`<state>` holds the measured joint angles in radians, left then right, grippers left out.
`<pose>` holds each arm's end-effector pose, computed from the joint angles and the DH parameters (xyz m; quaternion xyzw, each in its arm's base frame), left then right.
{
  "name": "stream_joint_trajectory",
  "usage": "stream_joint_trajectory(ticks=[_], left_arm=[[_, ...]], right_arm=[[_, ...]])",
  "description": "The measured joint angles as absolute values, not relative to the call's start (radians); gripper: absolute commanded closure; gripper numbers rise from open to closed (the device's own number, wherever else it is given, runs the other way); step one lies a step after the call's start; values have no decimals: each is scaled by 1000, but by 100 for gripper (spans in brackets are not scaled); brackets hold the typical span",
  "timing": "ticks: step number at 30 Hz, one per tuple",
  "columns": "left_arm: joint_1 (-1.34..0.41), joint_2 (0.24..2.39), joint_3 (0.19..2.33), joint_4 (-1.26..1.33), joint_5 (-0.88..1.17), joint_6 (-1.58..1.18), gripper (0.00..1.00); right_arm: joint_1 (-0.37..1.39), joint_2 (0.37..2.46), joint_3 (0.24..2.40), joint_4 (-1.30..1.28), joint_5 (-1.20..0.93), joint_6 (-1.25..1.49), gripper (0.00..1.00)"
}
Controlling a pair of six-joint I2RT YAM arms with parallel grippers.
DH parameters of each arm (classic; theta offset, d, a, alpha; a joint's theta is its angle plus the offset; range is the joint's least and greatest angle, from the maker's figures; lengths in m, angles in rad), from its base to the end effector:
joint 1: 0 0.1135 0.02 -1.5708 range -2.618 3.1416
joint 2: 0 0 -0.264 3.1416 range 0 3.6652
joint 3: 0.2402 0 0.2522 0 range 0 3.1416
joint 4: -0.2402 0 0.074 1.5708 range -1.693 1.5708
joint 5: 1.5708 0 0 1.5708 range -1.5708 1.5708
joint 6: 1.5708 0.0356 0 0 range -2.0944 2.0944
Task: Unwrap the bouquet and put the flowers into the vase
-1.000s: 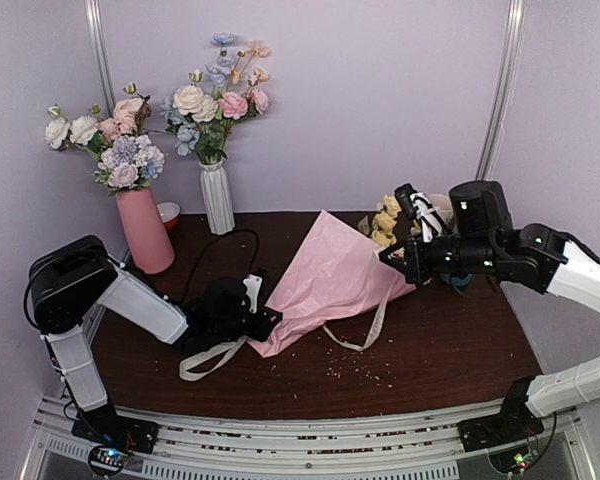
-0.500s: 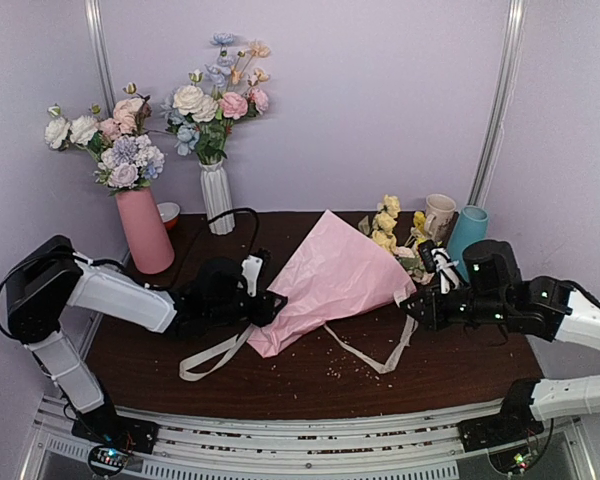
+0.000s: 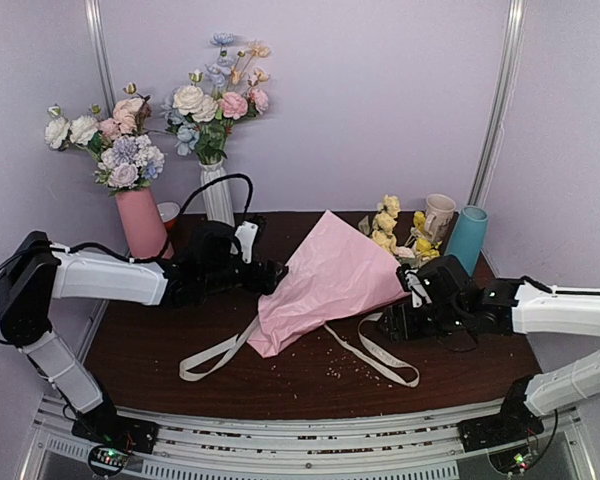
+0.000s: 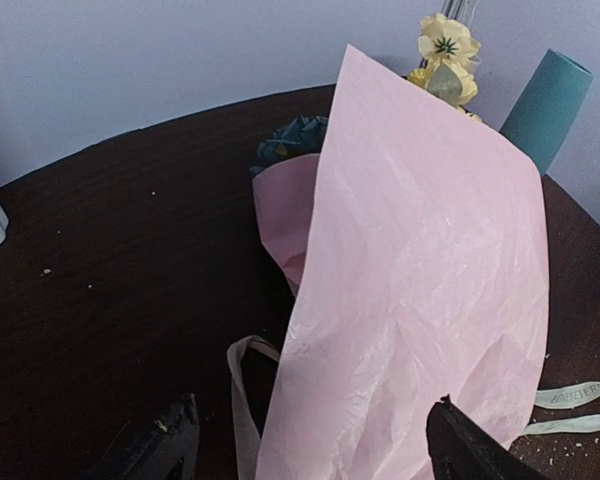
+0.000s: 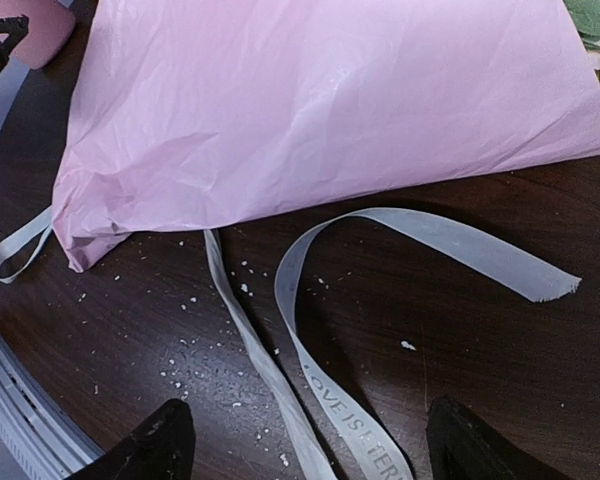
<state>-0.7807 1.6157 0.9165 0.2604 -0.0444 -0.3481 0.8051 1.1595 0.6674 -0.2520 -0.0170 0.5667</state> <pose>0.2548 -0.2502 0.2189 0.1695 0.8267 -0.2710 0.4630 0.1654 0.1729 0.2184 -0.1123 0.9088 0.2604 0.3059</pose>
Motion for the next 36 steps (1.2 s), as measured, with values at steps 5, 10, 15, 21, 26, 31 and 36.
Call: stream_joint_trajectory(ticks=[5,10,15,21,26,31,36], left_arm=[[-714,1681,929,289,95,-339,21],[-680,1783,956,323,220,-337,26],[-675,1841,962,376,295,-333,48],[-675,1879,957,452,330,-340,84],[-675,1878,921,540,350,-337,99],[-675,1871,890,556,344,-334,100],[-672,1810,850,551,296,-326,100]], right_arm=[[779,1225,667,-195,-2,589,13],[732,1291,668,-81,-46,610,12],[705,1361,692,5,-94,636,17],[690,1481,745,96,-130,662,35],[686,1602,794,147,-159,675,53],[686,1723,854,194,-207,681,55],[686,1851,925,256,-275,698,58]])
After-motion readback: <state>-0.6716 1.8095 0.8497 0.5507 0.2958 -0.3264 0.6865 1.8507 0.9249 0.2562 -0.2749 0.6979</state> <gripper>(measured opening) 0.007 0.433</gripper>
